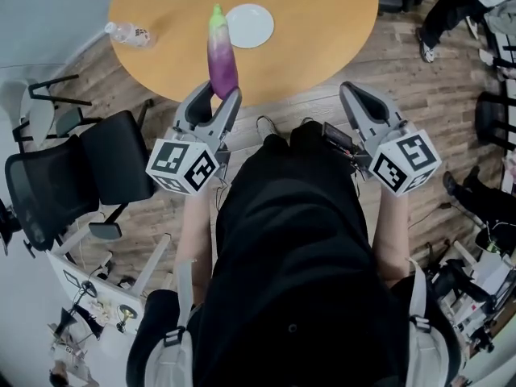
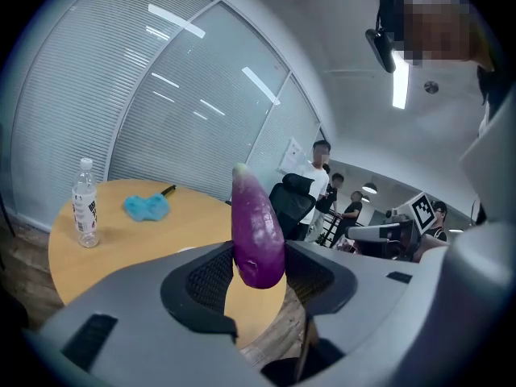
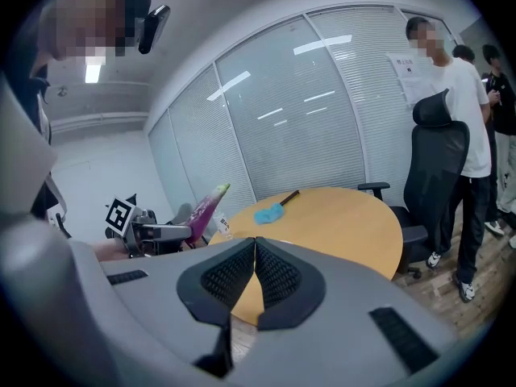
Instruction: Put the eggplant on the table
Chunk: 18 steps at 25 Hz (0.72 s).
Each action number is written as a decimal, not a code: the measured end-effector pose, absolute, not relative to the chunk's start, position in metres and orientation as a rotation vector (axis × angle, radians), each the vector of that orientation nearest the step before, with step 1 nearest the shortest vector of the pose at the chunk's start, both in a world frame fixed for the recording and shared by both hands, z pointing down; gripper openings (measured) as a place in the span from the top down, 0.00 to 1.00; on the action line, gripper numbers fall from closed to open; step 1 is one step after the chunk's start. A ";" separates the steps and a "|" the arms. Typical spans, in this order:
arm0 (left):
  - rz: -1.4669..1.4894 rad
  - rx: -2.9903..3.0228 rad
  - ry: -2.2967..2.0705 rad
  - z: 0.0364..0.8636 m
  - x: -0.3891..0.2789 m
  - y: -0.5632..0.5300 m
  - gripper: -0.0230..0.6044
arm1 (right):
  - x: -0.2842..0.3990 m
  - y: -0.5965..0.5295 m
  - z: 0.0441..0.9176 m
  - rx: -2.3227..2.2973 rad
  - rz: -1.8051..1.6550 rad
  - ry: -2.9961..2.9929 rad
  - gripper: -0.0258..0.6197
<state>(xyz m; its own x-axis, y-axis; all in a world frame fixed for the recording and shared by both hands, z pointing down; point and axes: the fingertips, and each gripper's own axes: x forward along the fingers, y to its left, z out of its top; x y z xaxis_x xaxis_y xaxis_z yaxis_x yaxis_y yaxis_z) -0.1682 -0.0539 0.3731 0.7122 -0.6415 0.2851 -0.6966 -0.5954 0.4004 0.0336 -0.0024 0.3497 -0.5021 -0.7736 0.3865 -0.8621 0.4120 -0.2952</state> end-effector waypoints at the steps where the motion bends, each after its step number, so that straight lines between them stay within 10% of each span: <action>1: 0.150 2.425 -1.015 0.375 -0.168 -0.055 0.63 | 0.034 -0.002 0.350 1.458 0.693 -2.466 0.93; 18: 0.237 2.378 -1.033 0.394 -0.153 -0.094 0.63 | 0.049 -0.050 0.348 1.430 0.711 -2.489 0.93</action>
